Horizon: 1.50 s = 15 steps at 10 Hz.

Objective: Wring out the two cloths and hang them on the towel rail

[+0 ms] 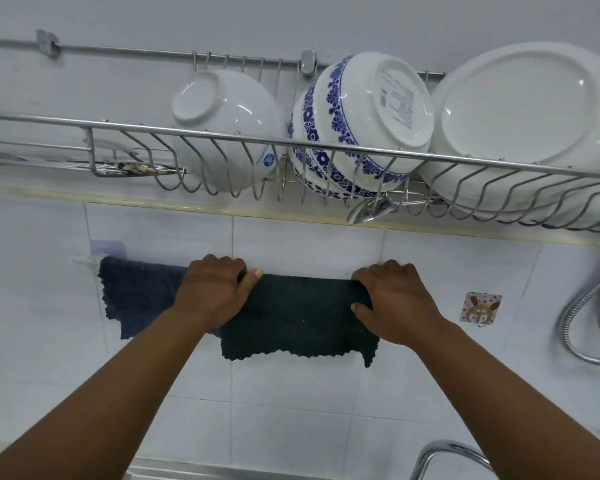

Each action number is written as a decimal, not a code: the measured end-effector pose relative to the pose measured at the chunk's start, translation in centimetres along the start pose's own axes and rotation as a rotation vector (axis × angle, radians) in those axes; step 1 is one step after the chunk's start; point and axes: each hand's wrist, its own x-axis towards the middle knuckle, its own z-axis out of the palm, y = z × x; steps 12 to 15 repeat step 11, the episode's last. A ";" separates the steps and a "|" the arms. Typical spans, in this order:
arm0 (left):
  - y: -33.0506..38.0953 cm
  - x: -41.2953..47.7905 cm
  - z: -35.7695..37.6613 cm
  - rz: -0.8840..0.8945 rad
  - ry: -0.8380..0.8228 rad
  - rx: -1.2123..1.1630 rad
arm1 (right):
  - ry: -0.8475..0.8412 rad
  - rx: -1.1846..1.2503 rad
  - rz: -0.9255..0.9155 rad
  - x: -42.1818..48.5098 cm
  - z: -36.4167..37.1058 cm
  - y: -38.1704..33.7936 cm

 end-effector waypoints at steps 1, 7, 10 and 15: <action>0.2 0.3 -0.3 -0.009 0.144 0.095 | 0.030 0.006 0.037 0.1 -0.1 0.0; 0.7 -2.6 0.5 0.067 0.198 -0.028 | -0.022 0.438 0.279 -1.8 -1.3 0.3; 0.6 -4.2 -0.2 0.067 -0.017 0.038 | 0.009 0.216 0.087 -3.5 -0.5 0.7; 2.3 -5.9 -0.7 0.032 -0.033 -0.001 | 0.008 0.215 0.129 -5.0 -1.3 1.3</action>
